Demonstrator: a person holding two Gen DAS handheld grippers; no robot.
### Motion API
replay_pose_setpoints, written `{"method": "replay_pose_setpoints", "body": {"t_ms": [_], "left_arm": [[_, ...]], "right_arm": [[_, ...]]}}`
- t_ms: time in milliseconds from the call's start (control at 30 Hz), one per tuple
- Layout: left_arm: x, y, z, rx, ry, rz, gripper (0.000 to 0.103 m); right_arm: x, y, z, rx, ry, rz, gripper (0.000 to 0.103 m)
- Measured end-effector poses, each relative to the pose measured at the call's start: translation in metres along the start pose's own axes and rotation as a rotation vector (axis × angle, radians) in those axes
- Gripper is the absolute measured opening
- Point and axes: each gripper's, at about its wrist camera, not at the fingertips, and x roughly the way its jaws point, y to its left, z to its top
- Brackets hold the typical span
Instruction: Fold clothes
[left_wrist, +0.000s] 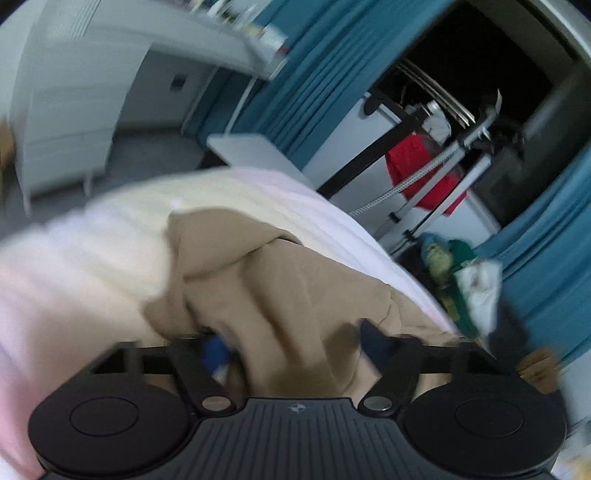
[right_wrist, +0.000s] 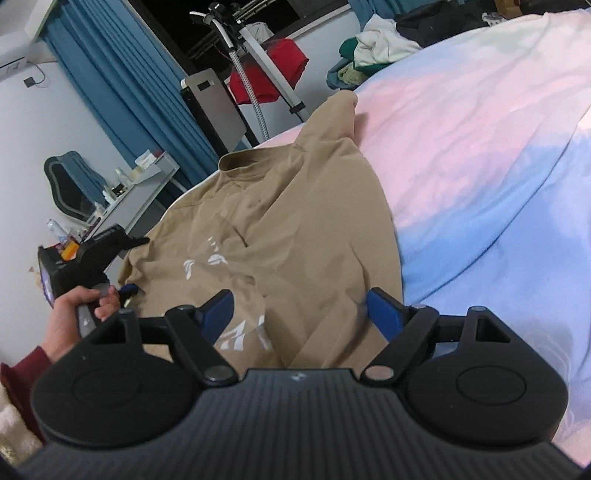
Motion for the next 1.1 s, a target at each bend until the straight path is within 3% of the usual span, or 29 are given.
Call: {"method": "replay_pose_setpoints", "body": {"t_ms": [67,167,367,533,667,800,900,967,1033,1100], "left_arm": [[-0.004,-0.016,-0.004,0.105,-0.036,0.047,0.024],[-0.016,-0.040,-0.007,0.240,-0.062,0.113,0.016],[-0.049,-0.122,-0.013,0.495,-0.170,0.124,0.014],[-0.065,-0.228,-0.060,0.830,-0.229,0.031,0.014],[-0.060,-0.297,-0.128,1.008,-0.156,-0.087,0.014],[-0.035,-0.328,-0.189,1.065,-0.042,-0.123,0.015],[-0.015,-0.332,-0.208,1.037,0.061,-0.132,0.027],[-0.014,-0.331,-0.210,1.036,0.088,-0.150,0.053],[-0.022,-0.322,-0.201,1.039,0.112,-0.178,0.067],[-0.040,-0.310,-0.189,1.033,0.150,-0.230,0.075]], "right_arm": [[-0.001,0.000,0.000,0.000,-0.010,-0.009,0.082],[-0.004,0.000,0.000,0.011,-0.018,-0.016,0.081],[-0.023,0.000,0.003,0.028,-0.059,-0.019,0.081],[-0.038,-0.006,0.008,0.052,-0.104,-0.040,0.081],[-0.039,-0.018,0.012,0.103,-0.121,-0.062,0.081],[-0.036,-0.032,0.015,0.141,-0.128,-0.079,0.082],[-0.033,-0.039,0.015,0.159,-0.120,-0.080,0.082],[-0.030,-0.042,0.015,0.159,-0.113,-0.077,0.082],[-0.026,-0.043,0.015,0.156,-0.105,-0.072,0.082],[-0.024,-0.043,0.015,0.153,-0.099,-0.062,0.082]]}}
